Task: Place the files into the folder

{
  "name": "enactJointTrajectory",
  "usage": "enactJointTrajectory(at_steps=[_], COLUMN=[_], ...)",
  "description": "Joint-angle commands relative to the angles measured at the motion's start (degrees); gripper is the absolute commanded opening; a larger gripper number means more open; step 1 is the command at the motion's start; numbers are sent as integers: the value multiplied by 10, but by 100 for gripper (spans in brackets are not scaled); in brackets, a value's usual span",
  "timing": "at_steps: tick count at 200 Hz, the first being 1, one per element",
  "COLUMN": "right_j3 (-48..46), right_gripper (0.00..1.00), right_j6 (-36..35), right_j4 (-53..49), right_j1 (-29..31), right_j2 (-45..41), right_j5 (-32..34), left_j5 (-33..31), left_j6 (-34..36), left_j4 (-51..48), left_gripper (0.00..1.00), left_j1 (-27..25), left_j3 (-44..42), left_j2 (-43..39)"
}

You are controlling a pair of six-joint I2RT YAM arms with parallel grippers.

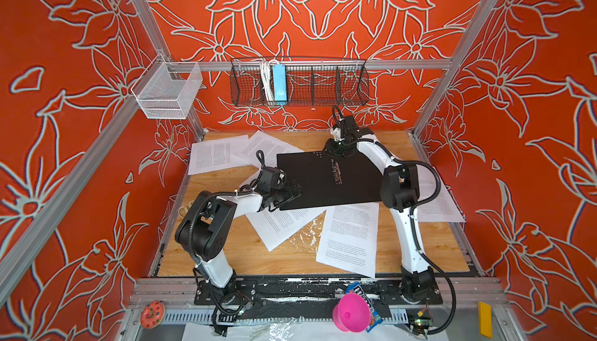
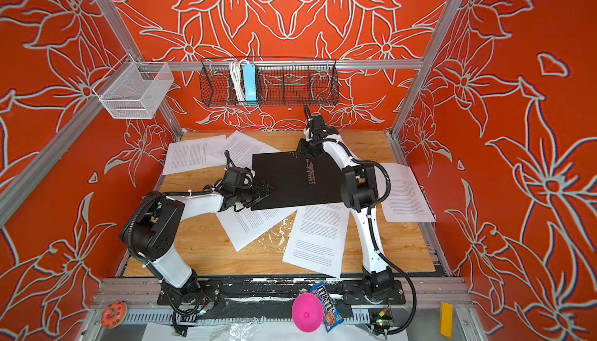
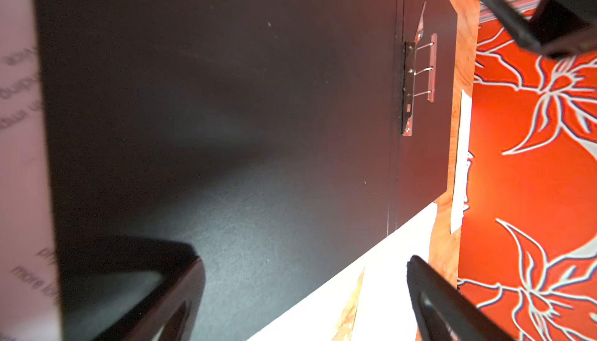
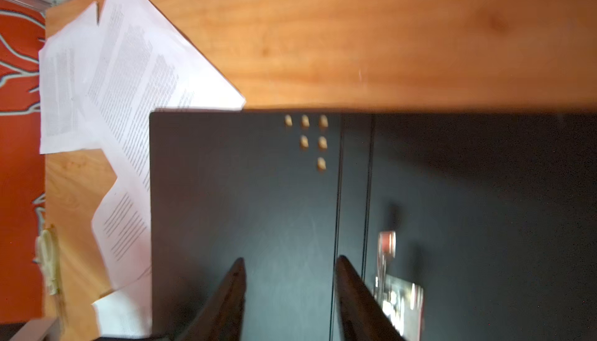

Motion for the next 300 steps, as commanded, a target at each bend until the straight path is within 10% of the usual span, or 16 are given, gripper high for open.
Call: enactJointTrajectory(at_steps=[1, 54, 127, 300], right_j3=[-125, -483, -791, -971], right_gripper=[65, 84, 98, 98], right_j6=[3, 58, 107, 159], right_j4=[37, 110, 178, 155], right_j1=[-4, -45, -91, -138], right_j2=[-149, -426, -647, -757], right_j5=[23, 43, 17, 25], left_j5=[31, 119, 118, 154], left_j6=[7, 38, 129, 98], left_j4=[-23, 34, -158, -178], left_gripper=[98, 98, 98, 98], left_j1=[0, -28, -147, -254], left_j3=[-19, -21, 38, 140], left_j2=[14, -49, -53, 123])
